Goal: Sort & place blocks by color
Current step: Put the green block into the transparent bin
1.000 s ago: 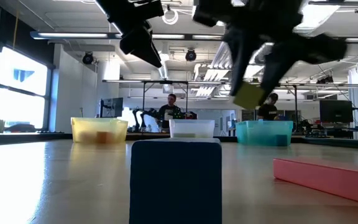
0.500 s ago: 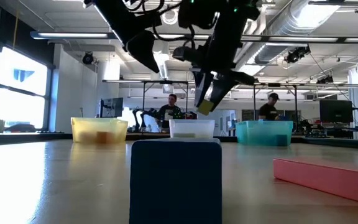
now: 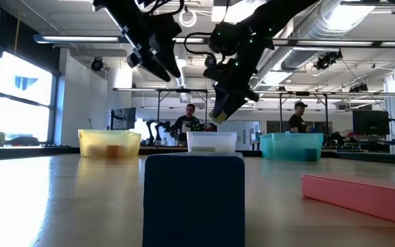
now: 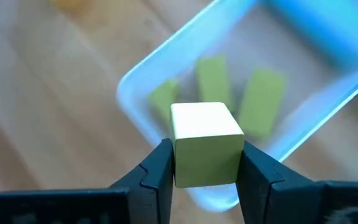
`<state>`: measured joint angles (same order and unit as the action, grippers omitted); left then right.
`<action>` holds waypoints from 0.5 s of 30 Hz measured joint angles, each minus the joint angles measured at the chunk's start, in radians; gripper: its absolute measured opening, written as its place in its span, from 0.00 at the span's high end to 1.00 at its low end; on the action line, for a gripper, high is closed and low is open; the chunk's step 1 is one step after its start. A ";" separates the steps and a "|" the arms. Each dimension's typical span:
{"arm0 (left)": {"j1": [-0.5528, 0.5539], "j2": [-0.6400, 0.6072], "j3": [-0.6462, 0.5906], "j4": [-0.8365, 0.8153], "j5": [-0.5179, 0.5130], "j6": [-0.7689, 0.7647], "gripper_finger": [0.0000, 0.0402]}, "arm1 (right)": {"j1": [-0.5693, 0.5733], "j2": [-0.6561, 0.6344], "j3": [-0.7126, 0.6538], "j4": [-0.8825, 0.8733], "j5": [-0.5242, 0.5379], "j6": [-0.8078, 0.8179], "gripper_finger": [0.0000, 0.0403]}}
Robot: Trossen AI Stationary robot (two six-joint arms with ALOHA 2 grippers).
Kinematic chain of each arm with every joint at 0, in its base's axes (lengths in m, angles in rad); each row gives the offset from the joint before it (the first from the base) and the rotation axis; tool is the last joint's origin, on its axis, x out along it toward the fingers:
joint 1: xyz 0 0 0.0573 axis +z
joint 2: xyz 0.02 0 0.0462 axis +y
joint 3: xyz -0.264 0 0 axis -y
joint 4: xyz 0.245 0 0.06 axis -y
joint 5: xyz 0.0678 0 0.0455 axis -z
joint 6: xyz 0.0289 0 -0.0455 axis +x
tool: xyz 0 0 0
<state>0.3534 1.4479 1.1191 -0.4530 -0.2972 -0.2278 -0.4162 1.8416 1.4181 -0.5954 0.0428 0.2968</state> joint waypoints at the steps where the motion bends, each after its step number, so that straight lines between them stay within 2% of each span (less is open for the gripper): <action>1: 0.000 0.000 0.000 0.000 0.018 -0.032 0.45 | -0.016 0.000 0.000 0.015 0.000 -0.030 0.74; 8: -0.003 0.000 0.000 0.000 0.130 -0.226 0.45 | -0.089 0.001 0.000 0.113 -0.007 -0.211 0.73; 15: -0.025 0.001 0.000 0.000 0.264 -0.241 0.45 | -0.120 0.034 0.000 0.115 -0.098 -0.298 0.69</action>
<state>0.3280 1.4490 1.1191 -0.4526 -0.0332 -0.4689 -0.5361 1.8758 1.4181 -0.4800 -0.0547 -0.0010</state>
